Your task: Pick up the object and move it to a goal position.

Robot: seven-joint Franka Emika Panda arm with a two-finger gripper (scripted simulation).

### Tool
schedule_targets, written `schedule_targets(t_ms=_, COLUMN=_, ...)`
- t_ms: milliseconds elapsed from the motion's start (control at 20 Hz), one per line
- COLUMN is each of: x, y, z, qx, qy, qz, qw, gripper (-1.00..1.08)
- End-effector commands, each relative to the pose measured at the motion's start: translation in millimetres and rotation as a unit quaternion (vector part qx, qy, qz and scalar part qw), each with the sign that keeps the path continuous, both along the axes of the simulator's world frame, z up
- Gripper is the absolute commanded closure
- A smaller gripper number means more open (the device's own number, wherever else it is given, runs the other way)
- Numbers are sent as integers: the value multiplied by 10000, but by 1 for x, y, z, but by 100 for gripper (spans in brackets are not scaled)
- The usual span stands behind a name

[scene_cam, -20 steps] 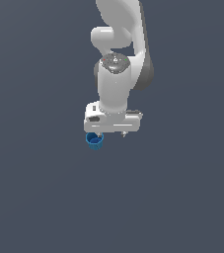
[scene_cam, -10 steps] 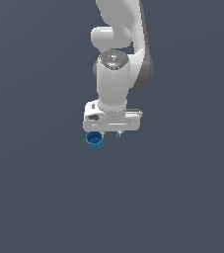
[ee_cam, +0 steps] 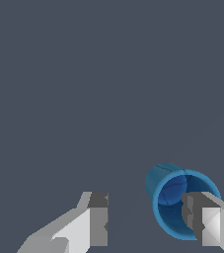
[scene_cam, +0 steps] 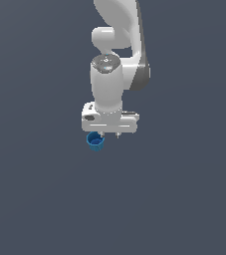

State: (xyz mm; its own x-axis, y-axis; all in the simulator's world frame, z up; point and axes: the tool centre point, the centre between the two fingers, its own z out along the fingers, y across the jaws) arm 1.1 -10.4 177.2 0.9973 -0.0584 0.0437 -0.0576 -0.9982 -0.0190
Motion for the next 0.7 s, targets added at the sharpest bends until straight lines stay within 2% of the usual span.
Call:
schedule_targets(t_ms=0, x=-5, y=-6, z=-6, qx=113, qy=-1, qz=-341, qw=9994, gripper=-20)
schedule_targets(t_ms=200, x=-16, y=-19, z=-19, qx=345, qy=-1, qz=-1100, qw=9933, gripper=-20)
schedule_targets(t_ms=350, x=-27, y=-32, z=-31, qx=540, qy=4, qz=-1824, qw=9817, gripper=-20)
schedule_targets(t_ms=450, x=-36, y=-43, z=-39, qx=670, qy=11, qz=-2366, qw=9693, gripper=-20)
schedule_targets(t_ms=650, x=-55, y=-63, z=-54, qx=873, qy=26, qz=-3371, qw=9374, gripper=-20)
